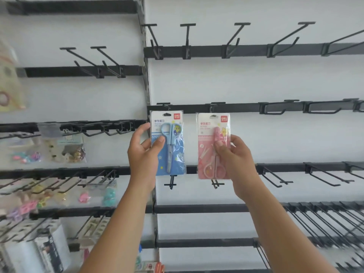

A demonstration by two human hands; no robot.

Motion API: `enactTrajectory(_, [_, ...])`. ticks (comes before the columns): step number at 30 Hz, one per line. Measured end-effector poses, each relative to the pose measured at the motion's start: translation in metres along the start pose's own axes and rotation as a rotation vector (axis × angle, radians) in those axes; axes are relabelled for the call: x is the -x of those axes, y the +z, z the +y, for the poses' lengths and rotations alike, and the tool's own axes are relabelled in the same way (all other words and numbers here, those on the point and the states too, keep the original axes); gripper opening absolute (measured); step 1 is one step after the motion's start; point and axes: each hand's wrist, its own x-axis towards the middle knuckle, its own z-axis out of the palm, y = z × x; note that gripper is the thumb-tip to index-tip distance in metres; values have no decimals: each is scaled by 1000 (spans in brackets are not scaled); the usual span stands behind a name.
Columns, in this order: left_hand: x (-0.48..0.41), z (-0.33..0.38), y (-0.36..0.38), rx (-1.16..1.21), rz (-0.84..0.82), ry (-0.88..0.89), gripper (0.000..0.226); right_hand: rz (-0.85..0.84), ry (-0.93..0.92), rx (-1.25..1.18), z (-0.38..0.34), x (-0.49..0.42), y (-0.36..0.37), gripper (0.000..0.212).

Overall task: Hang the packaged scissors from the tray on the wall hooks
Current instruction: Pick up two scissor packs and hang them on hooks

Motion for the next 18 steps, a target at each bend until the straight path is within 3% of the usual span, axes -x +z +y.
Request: enactTrajectory(18, [-20,-23,2,-85,78,7,40,39,-11,28,9,-19,-2,23])
